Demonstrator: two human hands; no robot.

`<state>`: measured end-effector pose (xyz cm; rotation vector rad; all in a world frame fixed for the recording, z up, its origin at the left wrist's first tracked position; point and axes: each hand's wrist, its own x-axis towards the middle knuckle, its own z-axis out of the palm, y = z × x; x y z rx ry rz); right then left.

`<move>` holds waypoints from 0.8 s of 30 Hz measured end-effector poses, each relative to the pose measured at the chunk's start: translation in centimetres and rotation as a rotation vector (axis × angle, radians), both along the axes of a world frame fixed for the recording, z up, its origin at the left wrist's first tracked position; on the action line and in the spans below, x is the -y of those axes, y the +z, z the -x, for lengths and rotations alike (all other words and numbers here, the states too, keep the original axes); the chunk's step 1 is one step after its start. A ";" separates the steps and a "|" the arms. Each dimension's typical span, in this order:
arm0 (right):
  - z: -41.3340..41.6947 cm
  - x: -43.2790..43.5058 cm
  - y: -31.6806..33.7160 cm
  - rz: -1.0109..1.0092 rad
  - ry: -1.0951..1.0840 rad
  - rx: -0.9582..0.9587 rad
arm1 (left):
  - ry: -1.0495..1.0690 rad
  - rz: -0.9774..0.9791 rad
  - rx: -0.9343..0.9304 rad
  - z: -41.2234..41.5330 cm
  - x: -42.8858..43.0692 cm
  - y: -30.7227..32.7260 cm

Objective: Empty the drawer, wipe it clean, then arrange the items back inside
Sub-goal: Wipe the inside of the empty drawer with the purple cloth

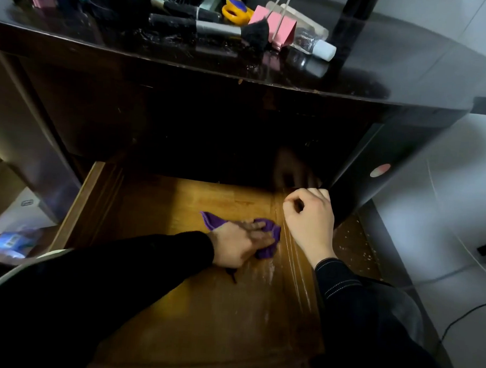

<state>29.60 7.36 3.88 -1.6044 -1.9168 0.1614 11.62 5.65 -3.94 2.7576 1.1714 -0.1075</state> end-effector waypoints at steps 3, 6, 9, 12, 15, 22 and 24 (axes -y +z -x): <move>0.1 0.0 0.1 0.007 -0.004 0.006 | -0.184 -0.004 -0.022 1.1 1.9 -0.6; 0.0 -0.2 -0.2 0.001 -0.004 0.000 | -0.038 0.019 0.014 0.4 -0.8 0.1; -0.1 -0.2 -0.3 -0.009 0.001 -0.006 | 0.196 0.028 0.054 -1.0 -3.7 0.7; -0.1 -0.2 -0.2 0.002 0.008 0.002 | 0.205 0.005 0.044 -1.6 -3.1 0.4; -0.1 -0.1 0.1 0.014 0.005 0.006 | 0.039 0.004 0.035 0.3 0.2 -0.5; 0.0 -0.2 -0.1 0.021 -0.007 -0.013 | 0.269 0.000 0.109 7.5 -0.8 -0.4; 0.0 -0.3 -0.2 0.022 -0.008 -0.023 | 0.283 -0.012 0.061 7.1 -0.6 -0.4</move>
